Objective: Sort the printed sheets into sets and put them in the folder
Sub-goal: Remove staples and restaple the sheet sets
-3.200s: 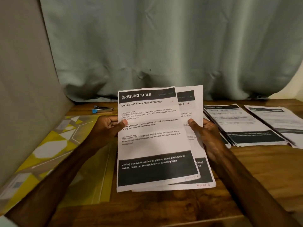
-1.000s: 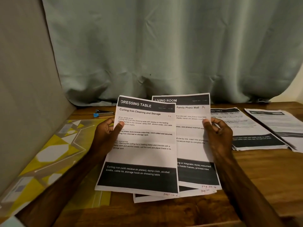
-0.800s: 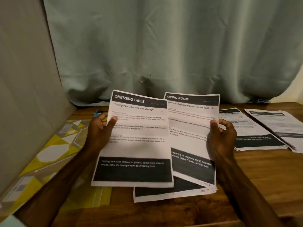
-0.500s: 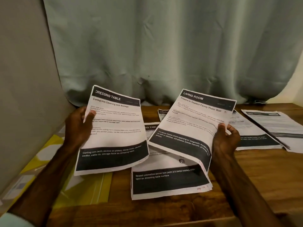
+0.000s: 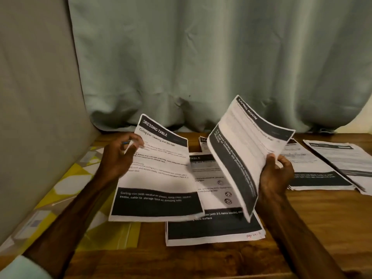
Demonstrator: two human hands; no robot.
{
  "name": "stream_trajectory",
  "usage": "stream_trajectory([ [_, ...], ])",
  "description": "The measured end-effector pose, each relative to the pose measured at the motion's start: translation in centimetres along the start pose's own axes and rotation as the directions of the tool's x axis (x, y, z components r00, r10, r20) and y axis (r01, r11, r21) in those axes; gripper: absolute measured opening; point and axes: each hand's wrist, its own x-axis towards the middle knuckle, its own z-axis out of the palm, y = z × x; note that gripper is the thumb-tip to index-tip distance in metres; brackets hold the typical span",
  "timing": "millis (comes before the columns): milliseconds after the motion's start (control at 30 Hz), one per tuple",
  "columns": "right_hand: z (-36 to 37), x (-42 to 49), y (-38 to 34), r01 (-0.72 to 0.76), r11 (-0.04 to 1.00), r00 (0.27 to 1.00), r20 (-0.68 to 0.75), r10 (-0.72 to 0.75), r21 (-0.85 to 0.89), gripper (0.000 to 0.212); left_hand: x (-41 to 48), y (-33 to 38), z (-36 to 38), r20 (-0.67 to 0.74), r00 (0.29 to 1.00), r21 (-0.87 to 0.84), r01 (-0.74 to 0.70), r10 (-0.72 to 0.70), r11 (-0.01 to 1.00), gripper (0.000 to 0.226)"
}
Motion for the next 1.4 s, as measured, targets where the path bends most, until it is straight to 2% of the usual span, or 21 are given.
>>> stream_trajectory([
  [67, 0.6, -0.9, 0.4, 0.074, 0.997, 0.995, 0.073, -0.071, -0.036, 0.029, -0.1, 0.3, 0.8, 0.069, 0.997, -0.096, 0.047, -0.041, 0.994, 0.018],
  [133, 1.2, -2.1, 0.8, 0.132, 0.988, 0.977, 0.179, -0.116, -0.081, 0.028, -0.4, 1.2, 1.2, 0.131, 0.981, -0.214, 0.169, -0.143, 0.962, 0.023],
  [233, 2.2, -3.9, 1.9, 0.202, 0.969, 0.932, 0.332, -0.144, -0.145, 0.023, -0.6, 2.8, 1.4, 0.244, 0.913, -0.379, 0.399, -0.326, 0.835, 0.03],
  [333, 4.0, -5.9, 2.2, 0.245, 0.951, 0.872, 0.472, -0.132, -0.187, 0.028, -0.6, 3.8, 1.5, 0.287, 0.885, -0.433, 0.461, -0.366, 0.775, 0.027],
  [433, 6.0, -7.7, 1.9, 0.349, 0.915, 0.806, 0.562, -0.185, -0.201, 0.035, -0.7, 4.2, 1.4, 0.339, 0.846, -0.477, 0.531, -0.411, 0.7, 0.033],
  [500, 7.0, -8.8, 1.6, 0.373, 0.909, 0.768, 0.611, -0.189, -0.187, 0.039, -0.9, 4.0, 1.3, 0.331, 0.835, -0.438, 0.549, -0.44, 0.712, 0.025],
  [567, 7.4, -9.4, 1.5, 0.35, 0.92, 0.744, 0.648, -0.161, -0.173, 0.041, -0.9, 3.4, 1.0, 0.241, 0.845, -0.368, 0.536, -0.478, 0.76, 0.021],
  [733, 5.8, -6.7, 0.9, 0.352, 0.89, 0.77, 0.63, -0.099, -0.289, 0.031, -0.1, 2.0, -0.5, 0.135, 0.866, -0.405, 0.491, -0.481, 0.771, 0.045],
  [833, 3.6, -3.2, 1.0, 0.454, 0.727, 0.826, 0.55, -0.126, -0.515, 0.032, 0.2, 1.4, -0.8, 0.083, 0.892, -0.441, 0.433, -0.444, 0.787, 0.067],
  [900, 2.0, -1.3, 1.5, 0.49, 0.649, 0.839, 0.517, -0.171, -0.582, 0.027, 0.3, 1.0, -0.8, 0.07, 0.903, -0.492, 0.401, -0.424, 0.773, 0.075],
  [967, 1.0, -0.7, 1.7, 0.471, 0.635, 0.842, 0.526, -0.117, -0.613, 0.036, 0.4, 0.6, -0.8, 0.063, 0.908, -0.52, 0.384, -0.413, 0.763, 0.082],
  [1033, 0.6, -0.9, 2.0, 0.47, 0.558, 0.834, 0.552, -0.026, -0.684, 0.054, 0.3, 0.4, -0.6, 0.041, 0.914, -0.534, 0.362, -0.404, 0.764, 0.082],
  [1100, 0.6, -1.2, 2.3, 0.508, 0.493, 0.812, 0.584, -0.001, -0.706, 0.062, 0.3, 0.2, -0.1, 0.023, 0.918, -0.55, 0.343, -0.396, 0.762, 0.077],
  [1267, 0.7, -1.1, 2.9, 0.516, 0.484, 0.807, 0.59, 0.002, -0.707, 0.051, 0.2, 0.1, 0.6, 0.018, 0.91, -0.545, 0.356, -0.414, 0.759, 0.067],
  [1400, 0.3, -1.1, 2.9, 0.44, 0.631, 0.851, 0.521, -0.065, -0.639, 0.034, 0.3, -0.2, 0.7, 0.011, 0.908, -0.521, 0.363, -0.419, 0.773, 0.07],
])
